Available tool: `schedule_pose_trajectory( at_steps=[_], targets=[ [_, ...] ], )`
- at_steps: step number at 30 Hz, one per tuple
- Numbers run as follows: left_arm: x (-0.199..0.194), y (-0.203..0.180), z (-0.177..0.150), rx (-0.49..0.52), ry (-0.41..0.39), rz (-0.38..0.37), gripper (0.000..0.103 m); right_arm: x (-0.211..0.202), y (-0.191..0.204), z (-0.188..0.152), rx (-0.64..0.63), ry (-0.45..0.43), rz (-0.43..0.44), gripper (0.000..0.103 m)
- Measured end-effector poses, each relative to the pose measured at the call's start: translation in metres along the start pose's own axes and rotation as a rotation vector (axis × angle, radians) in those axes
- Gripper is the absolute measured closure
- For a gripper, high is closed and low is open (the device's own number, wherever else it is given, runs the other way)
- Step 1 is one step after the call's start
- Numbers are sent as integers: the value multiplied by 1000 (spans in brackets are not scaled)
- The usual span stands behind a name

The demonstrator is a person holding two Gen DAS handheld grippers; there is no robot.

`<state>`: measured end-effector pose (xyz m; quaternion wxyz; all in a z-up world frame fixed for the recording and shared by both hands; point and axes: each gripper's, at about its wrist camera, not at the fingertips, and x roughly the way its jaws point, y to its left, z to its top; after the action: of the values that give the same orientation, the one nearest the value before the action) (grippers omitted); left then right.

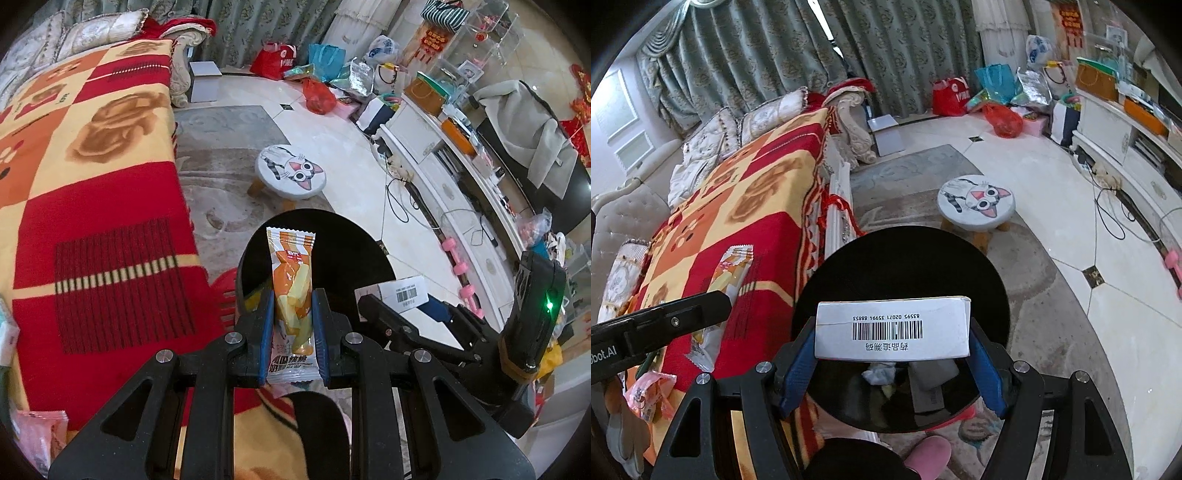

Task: Collect trash
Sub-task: 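Open both tools to drop the snack bar and box into the bin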

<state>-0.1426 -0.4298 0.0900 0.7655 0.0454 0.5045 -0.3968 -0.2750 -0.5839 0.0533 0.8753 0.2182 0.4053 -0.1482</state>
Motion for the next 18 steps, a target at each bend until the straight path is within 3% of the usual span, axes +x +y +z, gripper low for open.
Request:
schedule_pose_trajectory(
  at_steps=[14,16,18],
  targets=[
    [11,-9,8,-3,-9,-28,81,10,-11,-1,14,34,-13,27],
    [9,-8,7,-10,-14,-39,62,10,-12,-1,21,30,-25,24],
    [6,-8,8,-14,-24,-44,55,8,-12,-2,27,27,-20,23]
  ],
)
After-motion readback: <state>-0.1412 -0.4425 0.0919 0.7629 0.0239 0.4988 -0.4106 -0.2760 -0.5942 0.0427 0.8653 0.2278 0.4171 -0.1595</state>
